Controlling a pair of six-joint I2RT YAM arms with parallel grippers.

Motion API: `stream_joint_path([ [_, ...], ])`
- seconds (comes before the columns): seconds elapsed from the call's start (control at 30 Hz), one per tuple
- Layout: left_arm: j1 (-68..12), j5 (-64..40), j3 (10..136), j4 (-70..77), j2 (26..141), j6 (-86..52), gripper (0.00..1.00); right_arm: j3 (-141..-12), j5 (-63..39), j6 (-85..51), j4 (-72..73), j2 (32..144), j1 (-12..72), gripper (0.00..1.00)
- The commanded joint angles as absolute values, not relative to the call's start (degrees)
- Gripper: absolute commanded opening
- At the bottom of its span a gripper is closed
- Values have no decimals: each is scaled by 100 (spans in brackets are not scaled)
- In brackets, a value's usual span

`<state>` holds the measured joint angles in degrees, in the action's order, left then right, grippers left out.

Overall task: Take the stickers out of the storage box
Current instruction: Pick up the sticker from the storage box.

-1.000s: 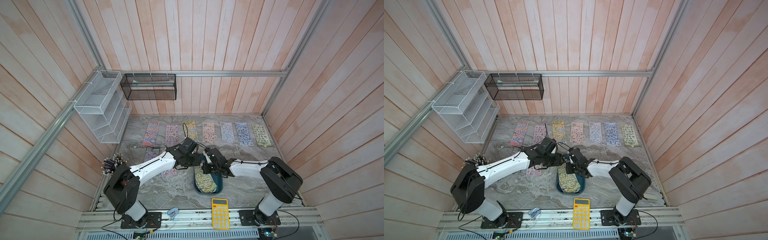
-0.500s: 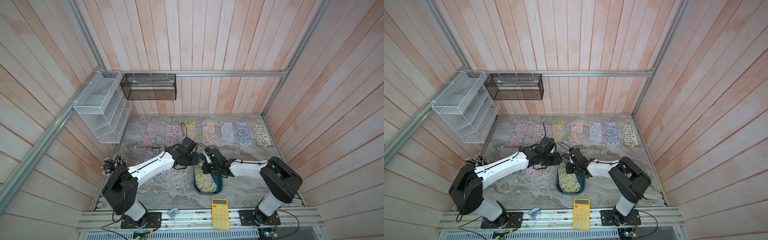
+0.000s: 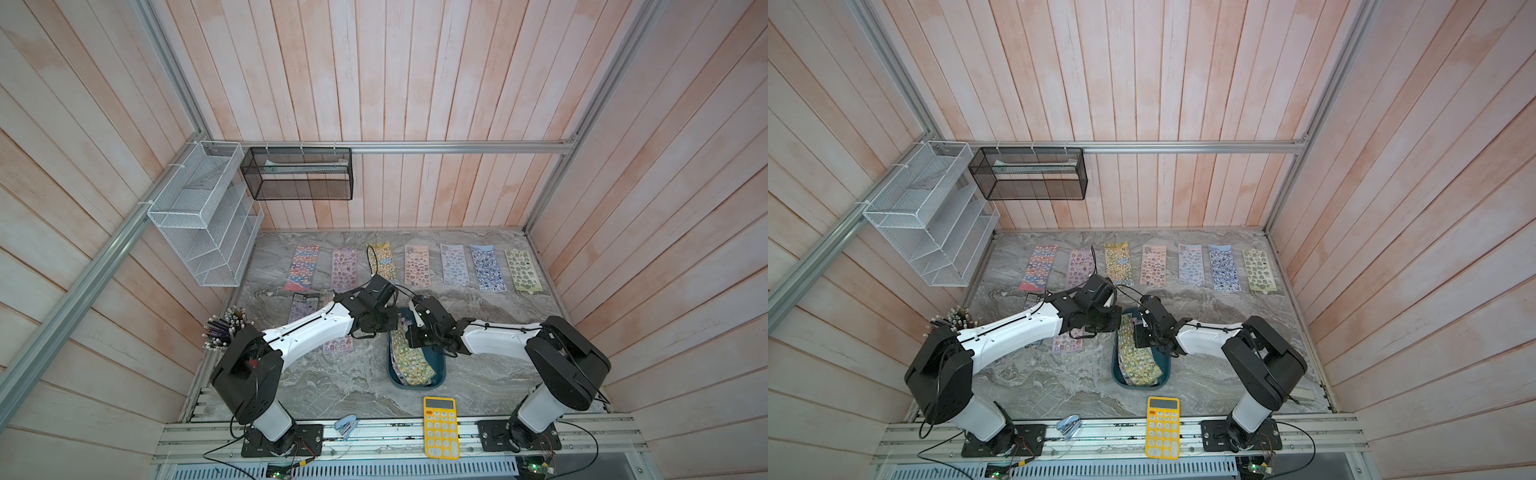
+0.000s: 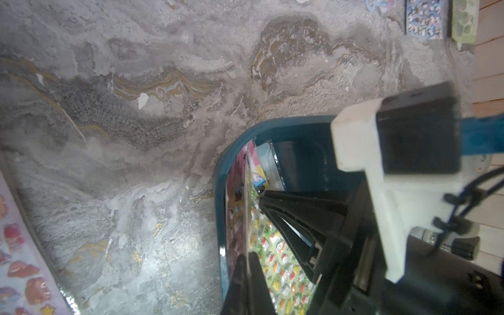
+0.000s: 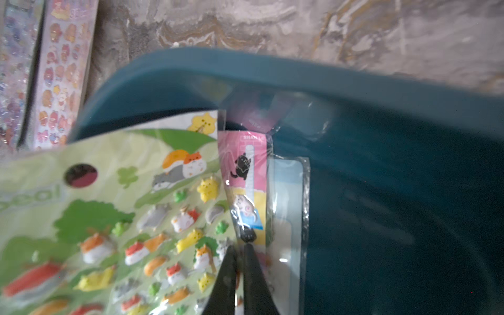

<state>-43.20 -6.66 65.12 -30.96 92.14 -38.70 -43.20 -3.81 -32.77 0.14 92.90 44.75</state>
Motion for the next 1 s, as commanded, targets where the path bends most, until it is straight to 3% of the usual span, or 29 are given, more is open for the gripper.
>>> stream_joint_path([
  [0.0,-4342,-793,6790,-2854,8993,-3658,0,-4340,219,-3173,-861,8927,4465,16],
  [0.47,-4291,-1012,7567,-2665,8519,-2984,0,-4588,1332,-3059,-2266,7436,3994,61],
  [0.7,-4150,-1341,7644,-2392,8162,-2739,0,-4526,1578,-2926,-2500,6939,3727,69],
  [0.97,-3940,-2012,8010,-2247,7939,-2182,0,-4818,81,-1539,-1791,6038,3214,69],
])
